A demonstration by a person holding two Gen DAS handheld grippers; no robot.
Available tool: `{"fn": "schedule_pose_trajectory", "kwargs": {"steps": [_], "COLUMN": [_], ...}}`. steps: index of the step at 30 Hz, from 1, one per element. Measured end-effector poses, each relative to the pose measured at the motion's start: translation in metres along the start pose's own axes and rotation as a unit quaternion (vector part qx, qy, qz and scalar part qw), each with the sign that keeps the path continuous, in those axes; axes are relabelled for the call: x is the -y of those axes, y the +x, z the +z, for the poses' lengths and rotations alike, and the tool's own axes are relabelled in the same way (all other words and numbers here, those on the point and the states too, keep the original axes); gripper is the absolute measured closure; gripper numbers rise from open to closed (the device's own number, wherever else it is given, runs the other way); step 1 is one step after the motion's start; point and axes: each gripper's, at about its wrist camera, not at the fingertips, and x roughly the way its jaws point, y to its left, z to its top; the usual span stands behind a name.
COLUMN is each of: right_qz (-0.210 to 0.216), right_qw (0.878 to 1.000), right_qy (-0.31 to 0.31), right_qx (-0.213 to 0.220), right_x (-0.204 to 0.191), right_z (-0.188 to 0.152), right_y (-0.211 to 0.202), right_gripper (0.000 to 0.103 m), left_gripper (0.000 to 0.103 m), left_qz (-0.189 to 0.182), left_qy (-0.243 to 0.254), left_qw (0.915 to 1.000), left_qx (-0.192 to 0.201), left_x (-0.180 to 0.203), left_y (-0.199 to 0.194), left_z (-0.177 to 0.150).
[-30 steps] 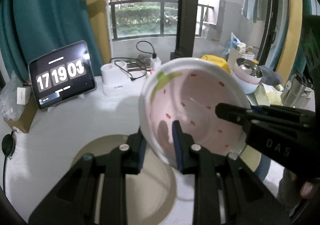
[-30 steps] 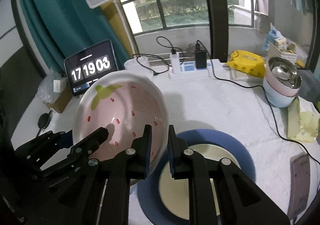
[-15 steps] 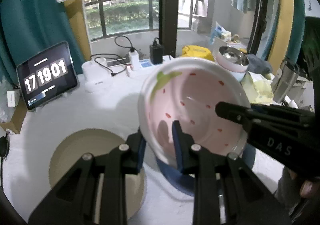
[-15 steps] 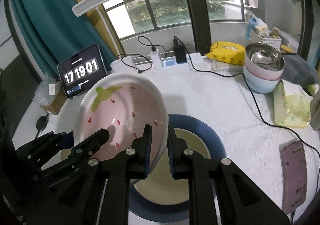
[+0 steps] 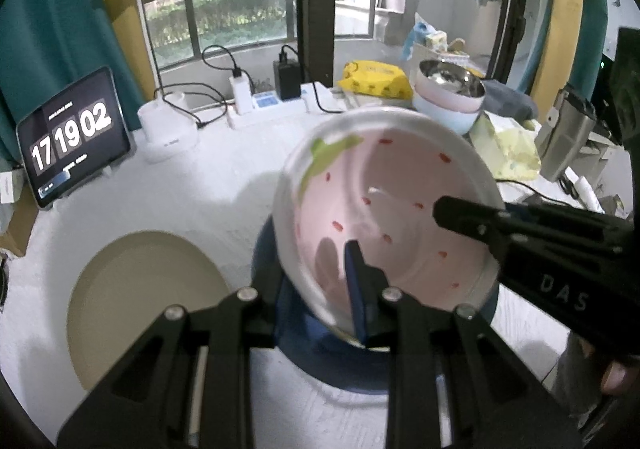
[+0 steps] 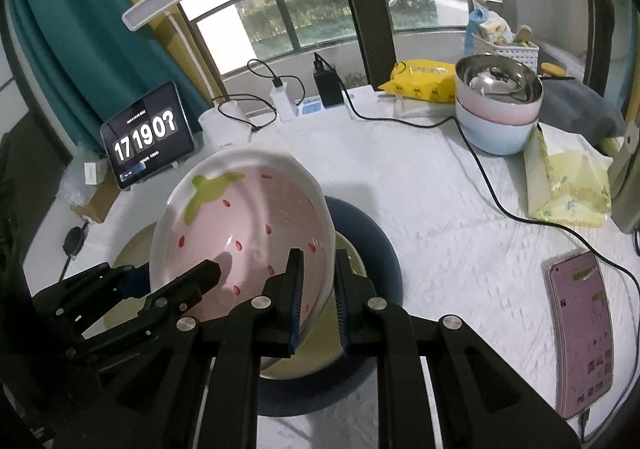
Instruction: Organize plates and bowls
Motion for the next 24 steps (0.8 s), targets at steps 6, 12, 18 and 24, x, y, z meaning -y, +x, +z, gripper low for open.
{"fn": "schedule_pose_trajectory", "kwargs": {"steps": [6,12,18,24], "right_qz": [-0.003,-0.008,-0.018,-0.022], "right_qw": [1.0,1.0,0.999,0.999], "right_qy": [-0.004,-0.005,-0.013,-0.015], "right_qx": [-0.008,-0.021,-0.032,-0.044], "right_x": [0.004,0.005,0.002,0.0], "right_z": [-0.005,-0.011,-0.012,-0.011], "right_y": [0.003,0.011,0.017,0.023], "right_gripper": [0.087,0.087,0.087,0.084], "left_gripper": [0.078,0.078,0.078,0.078], "left_qz": [0.005,0.008,0.01,0.01], "left_qy": [0.002,0.005,0.004,0.005], "left_qw": [0.9999,0.9997,0.9995,0.9992], "left_qx": [-0.012,-0.022,-0.031,-0.038], "left_x": [0.005,0.006,0.005,0.002], "left_y": [0.007,0.013,0.019,0.023], "left_z": [-0.007,-0.011,-0.014,-0.015]}}
